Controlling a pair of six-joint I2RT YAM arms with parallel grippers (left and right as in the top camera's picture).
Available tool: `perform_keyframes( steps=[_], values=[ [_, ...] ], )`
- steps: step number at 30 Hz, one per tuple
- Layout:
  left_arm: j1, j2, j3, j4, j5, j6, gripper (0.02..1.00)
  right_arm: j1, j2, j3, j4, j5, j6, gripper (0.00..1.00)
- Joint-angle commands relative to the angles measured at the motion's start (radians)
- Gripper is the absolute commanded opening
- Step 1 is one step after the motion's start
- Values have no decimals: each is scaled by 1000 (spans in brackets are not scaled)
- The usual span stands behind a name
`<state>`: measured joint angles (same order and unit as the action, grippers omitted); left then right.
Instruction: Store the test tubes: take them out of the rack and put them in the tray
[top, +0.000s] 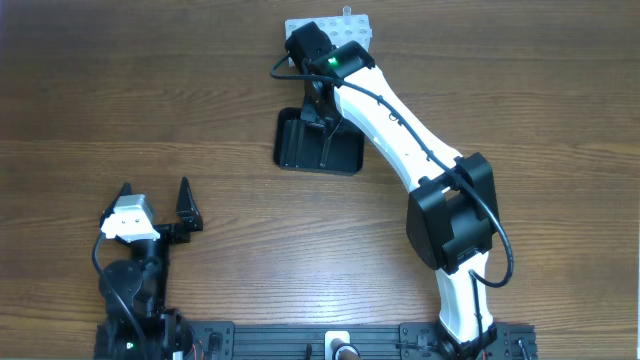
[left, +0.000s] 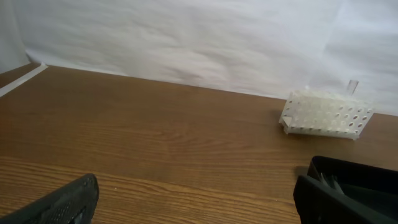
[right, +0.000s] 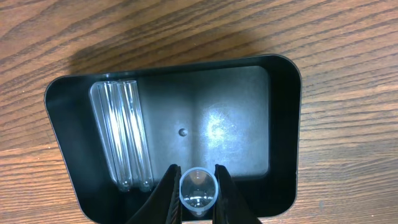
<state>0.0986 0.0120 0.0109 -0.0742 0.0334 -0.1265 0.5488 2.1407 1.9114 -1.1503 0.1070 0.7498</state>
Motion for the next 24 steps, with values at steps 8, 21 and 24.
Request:
perform_keyframes(
  steps=[8, 21, 24],
  values=[
    [3, -6, -5, -3, -4, 14, 998, -23, 41, 6, 7, 26, 12, 23],
    [3, -6, -5, -3, -4, 14, 996, -43, 117, 6, 66, 45, 8, 36],
    [3, -6, -5, -3, -4, 14, 998, -46, 137, 6, 70, 45, 8, 36]
  ],
)
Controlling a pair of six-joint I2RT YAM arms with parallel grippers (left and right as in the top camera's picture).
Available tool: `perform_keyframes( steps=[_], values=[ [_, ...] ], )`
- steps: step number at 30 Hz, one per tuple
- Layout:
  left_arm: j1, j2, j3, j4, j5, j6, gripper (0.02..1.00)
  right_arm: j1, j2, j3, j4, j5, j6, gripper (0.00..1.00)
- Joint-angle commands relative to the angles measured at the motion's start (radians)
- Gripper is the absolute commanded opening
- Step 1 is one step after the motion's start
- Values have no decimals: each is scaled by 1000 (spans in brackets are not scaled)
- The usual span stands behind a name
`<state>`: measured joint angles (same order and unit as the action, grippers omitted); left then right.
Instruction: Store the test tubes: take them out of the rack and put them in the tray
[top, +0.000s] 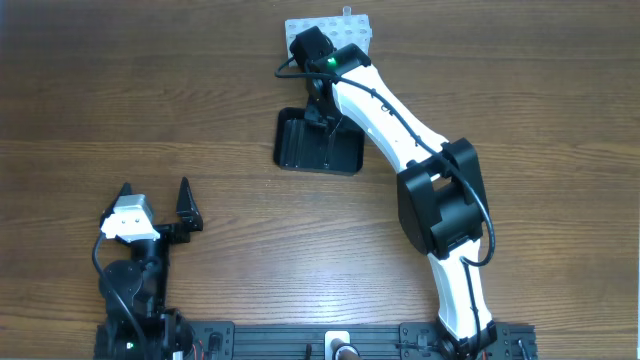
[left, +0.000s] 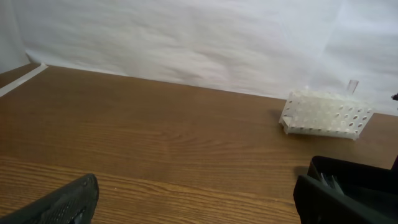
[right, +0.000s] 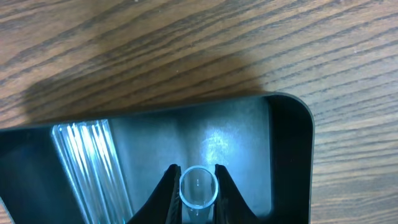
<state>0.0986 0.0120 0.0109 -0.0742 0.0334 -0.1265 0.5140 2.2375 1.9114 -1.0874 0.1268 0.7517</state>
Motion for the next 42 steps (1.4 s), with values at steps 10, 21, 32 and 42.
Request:
perform_keyframes(
  steps=[10, 21, 32, 42],
  values=[
    [3, -6, -5, -3, -4, 14, 998, -14, 91, 6, 48, 32, -13, 156],
    [3, -6, -5, -3, -4, 14, 998, -15, 77, 115, -13, 32, -134, 459],
    [3, -6, -5, -3, -4, 14, 996, -53, 29, 459, -74, 210, -296, 785],
    [3, -6, -5, -3, -4, 15, 998, -134, 88, 460, 229, 293, -423, 950]
  ],
)
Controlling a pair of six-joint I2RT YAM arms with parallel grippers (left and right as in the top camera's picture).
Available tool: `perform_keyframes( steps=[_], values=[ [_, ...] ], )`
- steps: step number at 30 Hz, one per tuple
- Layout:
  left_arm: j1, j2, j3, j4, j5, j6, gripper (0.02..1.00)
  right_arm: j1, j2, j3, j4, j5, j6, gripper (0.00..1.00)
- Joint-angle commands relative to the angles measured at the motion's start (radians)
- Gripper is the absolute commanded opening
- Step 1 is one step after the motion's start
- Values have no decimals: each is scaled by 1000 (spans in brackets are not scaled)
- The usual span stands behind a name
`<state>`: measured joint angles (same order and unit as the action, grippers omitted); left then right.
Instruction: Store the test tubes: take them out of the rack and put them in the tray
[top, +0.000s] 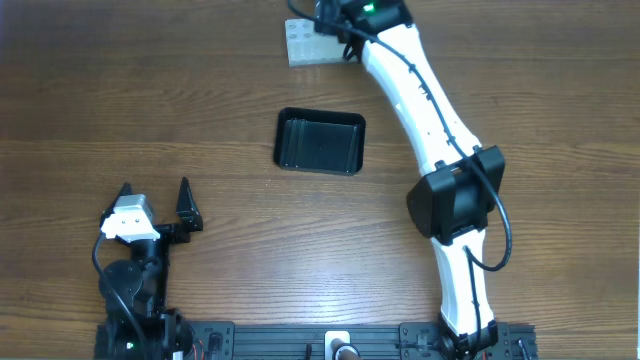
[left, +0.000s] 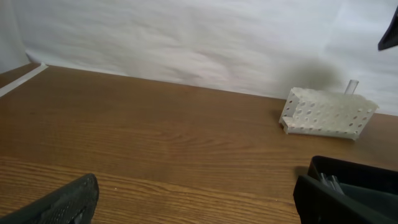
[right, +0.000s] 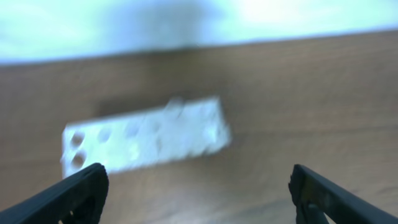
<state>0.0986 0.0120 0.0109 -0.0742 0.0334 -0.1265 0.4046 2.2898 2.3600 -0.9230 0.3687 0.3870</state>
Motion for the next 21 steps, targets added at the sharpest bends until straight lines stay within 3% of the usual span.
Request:
perform_keyframes(
  steps=[1, 11, 21],
  values=[
    [3, -6, -5, -3, -4, 15, 996, -27, 47, 12, 89, 51, -71, 956],
    [3, -6, -5, -3, -4, 14, 998, -18, 180, 12, 307, 44, -252, 991],
    [3, -6, -5, -3, -4, 15, 998, -17, 247, 12, 388, 44, -262, 978]
  ],
)
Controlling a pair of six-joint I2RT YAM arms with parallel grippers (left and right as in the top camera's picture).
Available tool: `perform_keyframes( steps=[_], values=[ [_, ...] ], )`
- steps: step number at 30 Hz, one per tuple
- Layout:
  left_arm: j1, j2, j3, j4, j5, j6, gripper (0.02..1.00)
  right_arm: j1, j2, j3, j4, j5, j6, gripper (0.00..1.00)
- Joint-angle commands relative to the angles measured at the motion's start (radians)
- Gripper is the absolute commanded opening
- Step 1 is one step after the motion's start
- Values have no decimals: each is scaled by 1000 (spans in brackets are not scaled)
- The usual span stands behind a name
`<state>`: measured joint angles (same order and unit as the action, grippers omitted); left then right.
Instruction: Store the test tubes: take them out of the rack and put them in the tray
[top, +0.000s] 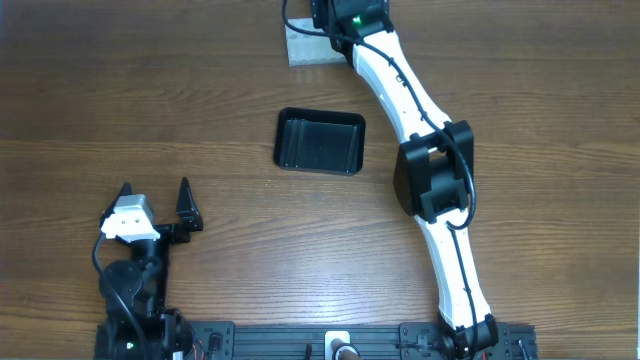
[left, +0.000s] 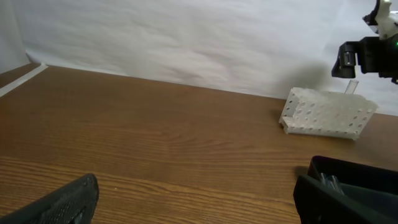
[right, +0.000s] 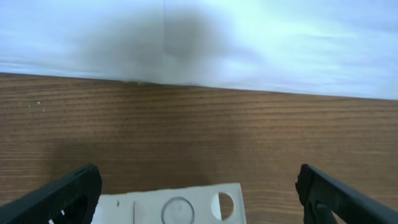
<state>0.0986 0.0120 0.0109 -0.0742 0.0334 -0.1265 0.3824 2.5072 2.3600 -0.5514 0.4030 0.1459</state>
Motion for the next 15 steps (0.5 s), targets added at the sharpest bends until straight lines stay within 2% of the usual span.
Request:
perform_keyframes(
  steps=[1, 7, 11, 15],
  values=[
    [3, -6, -5, -3, -4, 15, 998, 5, 32, 12, 16, 10, -21, 976],
    [3, -6, -5, -3, -4, 15, 996, 5, 48, 12, 13, 10, -21, 941],
    [3, -6, -5, -3, -4, 14, 996, 5, 52, 12, 17, 10, -20, 717],
    [3, -6, -5, -3, -4, 15, 998, 5, 57, 12, 15, 10, -21, 562]
  ],
)
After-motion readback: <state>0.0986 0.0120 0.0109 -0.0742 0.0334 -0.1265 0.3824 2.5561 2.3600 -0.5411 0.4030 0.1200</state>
